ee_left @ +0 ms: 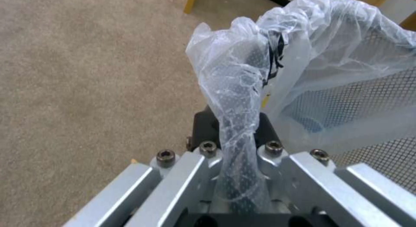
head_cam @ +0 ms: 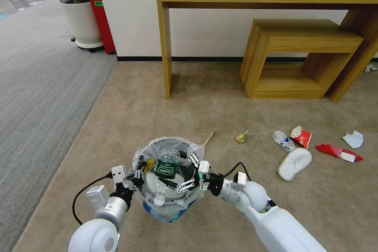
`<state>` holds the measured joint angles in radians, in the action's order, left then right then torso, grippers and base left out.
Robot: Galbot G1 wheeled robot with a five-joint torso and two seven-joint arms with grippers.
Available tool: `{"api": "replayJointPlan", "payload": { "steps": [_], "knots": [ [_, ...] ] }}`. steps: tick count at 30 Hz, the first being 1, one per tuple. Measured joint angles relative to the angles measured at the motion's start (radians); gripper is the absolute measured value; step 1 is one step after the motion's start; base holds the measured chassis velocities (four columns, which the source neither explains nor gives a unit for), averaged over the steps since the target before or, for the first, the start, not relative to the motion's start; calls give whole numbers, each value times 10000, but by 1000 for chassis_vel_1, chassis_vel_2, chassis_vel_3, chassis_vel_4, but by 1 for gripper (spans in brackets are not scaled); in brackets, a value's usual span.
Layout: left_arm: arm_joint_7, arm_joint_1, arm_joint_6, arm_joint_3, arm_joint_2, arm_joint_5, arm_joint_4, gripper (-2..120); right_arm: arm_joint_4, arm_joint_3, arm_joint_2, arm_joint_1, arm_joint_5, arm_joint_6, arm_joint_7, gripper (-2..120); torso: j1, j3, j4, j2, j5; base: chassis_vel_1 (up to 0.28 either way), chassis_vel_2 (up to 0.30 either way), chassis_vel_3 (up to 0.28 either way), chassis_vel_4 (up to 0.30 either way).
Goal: Pick up the trash bin and place the garbage on the floor into it.
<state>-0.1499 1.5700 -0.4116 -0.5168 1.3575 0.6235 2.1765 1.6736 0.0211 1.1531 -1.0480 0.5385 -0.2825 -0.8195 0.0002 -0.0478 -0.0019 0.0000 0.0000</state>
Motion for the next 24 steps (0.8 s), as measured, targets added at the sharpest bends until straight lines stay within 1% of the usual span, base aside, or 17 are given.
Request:
{"api": "replayJointPlan", "payload": {
  "steps": [10, 19, 24],
  "knots": [
    [45, 102, 39, 126, 34, -35, 23, 3, -7, 228, -42, -45, -84, -94, 33, 100, 0, 0, 0, 0, 0, 0, 0, 0, 0],
    [111, 225, 37, 221, -2, -104, 151, 3, -268, 274, -1, 143, -255, -252, 247, 100, 0, 0, 0, 0, 0, 0, 0, 0, 0],
    [128, 258, 28, 274, -58, -128, 177, 3, -322, 198, 62, 274, -324, -278, 556, 100, 0, 0, 0, -1, 0, 0, 0, 0, 0]
  ]
}}
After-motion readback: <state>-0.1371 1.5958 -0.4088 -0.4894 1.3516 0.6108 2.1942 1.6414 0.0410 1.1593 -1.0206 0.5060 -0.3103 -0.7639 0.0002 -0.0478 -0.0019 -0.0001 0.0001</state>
